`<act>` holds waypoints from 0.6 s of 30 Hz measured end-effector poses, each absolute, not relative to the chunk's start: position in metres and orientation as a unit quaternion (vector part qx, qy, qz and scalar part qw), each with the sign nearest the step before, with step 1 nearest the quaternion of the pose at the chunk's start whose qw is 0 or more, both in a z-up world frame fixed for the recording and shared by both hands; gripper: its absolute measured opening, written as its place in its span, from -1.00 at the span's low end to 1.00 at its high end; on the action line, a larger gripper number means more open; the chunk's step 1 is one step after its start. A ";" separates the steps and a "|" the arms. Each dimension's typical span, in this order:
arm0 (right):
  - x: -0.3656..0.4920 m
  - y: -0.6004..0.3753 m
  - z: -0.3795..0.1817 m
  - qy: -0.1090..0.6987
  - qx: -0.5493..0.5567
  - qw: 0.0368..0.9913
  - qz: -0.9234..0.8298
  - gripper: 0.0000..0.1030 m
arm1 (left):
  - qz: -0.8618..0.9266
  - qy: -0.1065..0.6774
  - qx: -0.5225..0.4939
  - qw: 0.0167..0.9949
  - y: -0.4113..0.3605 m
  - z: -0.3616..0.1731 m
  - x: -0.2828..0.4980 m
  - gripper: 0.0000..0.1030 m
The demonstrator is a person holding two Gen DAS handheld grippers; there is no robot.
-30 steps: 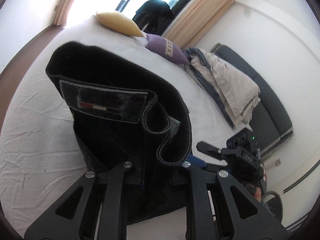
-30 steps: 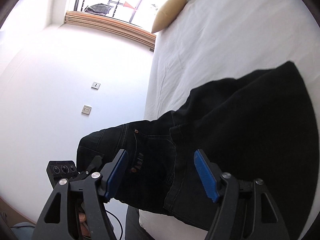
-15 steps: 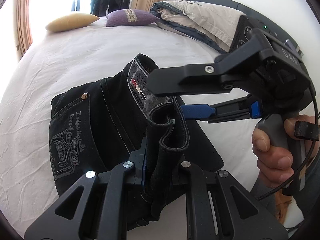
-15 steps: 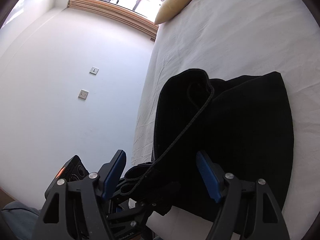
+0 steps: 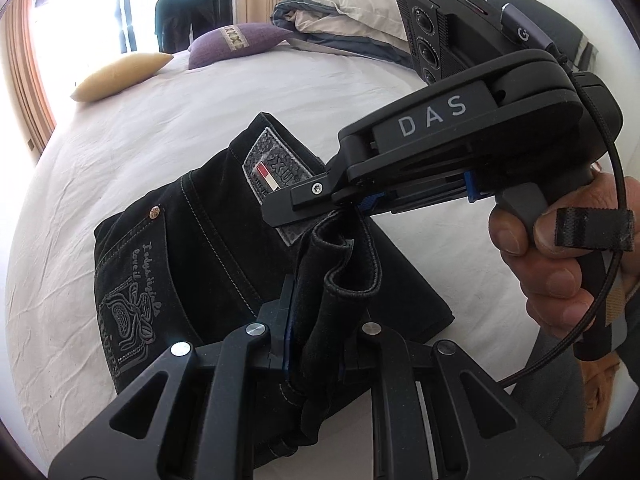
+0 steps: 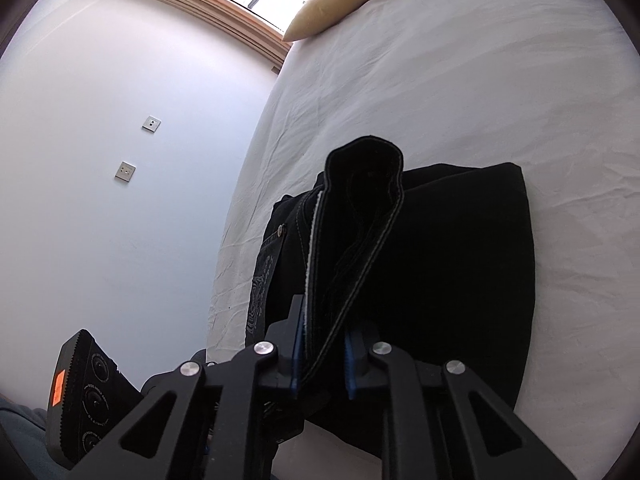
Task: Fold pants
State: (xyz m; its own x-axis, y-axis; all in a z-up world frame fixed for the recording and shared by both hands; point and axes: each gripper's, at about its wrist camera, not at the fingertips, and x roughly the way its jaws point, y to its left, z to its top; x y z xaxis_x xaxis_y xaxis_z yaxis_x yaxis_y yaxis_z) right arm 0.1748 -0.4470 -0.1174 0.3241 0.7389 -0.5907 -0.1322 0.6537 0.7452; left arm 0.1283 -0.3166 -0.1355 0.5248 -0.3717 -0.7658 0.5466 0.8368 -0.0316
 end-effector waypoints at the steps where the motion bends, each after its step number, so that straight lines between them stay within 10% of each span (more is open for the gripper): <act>1: 0.173 -0.454 -0.120 0.503 0.305 0.756 0.287 -0.67 | -0.268 0.410 0.114 0.864 -0.324 -0.137 0.128 -0.74; 18: 0.168 -0.501 -0.187 0.516 0.353 0.740 0.247 -0.67 | -0.270 0.435 0.184 0.839 -0.411 -0.195 0.117 -0.66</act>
State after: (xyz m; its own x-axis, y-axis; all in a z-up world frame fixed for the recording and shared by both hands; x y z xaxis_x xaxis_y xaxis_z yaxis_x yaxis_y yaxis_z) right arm 0.1676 -0.5006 -0.1870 0.3445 0.7301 -0.5901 -0.0010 0.6289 0.7775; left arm 0.1171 -0.4111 -0.1955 0.4767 -0.2930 -0.8288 0.6126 0.7869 0.0742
